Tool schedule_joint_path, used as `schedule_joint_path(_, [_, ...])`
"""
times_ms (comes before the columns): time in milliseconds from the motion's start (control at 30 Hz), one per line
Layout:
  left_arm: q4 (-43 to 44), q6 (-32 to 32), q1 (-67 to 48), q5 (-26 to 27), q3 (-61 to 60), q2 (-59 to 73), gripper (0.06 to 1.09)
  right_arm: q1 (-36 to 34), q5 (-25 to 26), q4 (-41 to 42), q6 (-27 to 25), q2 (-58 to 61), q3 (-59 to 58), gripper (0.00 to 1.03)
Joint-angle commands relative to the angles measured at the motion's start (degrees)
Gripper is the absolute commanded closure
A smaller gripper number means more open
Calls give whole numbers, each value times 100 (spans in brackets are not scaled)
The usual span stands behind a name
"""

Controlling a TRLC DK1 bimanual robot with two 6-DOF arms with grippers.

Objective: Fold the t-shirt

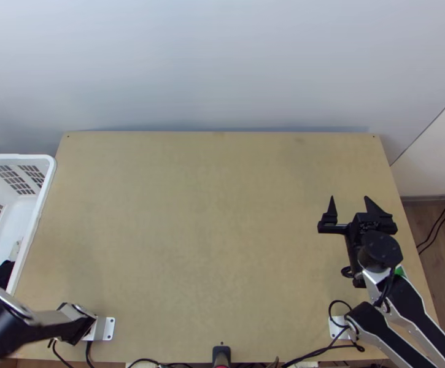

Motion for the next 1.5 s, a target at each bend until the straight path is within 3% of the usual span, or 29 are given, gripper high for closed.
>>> schedule_joint_path(0, [-250, -1079, 432, 490, 364, 1400, 10, 44, 182, 78, -284, 193, -107, 4])
schedule_joint_path(33, [-312, -1264, 520, 833, 425, 1629, 10, 61, 209, 122, -337, 202, -151, 4])
schedule_joint_path(167, [-373, -1264, 546, 886, 636, 2270, 10, 79, 235, 184, -416, 220, -213, 4])
schedule_joint_path(333, [242, -1062, 634, 464, 627, 2965, 10, 105, 270, 192, -425, 439, -186, 4])
schedule_joint_path(633, [989, -77, 766, -565, 768, 4160, 10, 105, 297, 192, -504, 764, -142, 4])
schedule_joint_path(833, [954, 274, 793, -881, 997, 4942, 11, 114, 297, 210, -645, 949, -90, 4])
schedule_joint_path(1267, [954, 186, 687, -881, 1049, 5988, 12, 246, 376, 333, -1014, 1072, -81, 4])
schedule_joint_path(1400, [1209, 213, 670, -881, 1049, 6234, 24, 255, 385, 333, -1093, 1151, -37, 4])
schedule_joint_path(1467, [1385, 274, 670, -802, 970, 6243, 41, 255, 393, 333, -1111, 1186, -19, 4])
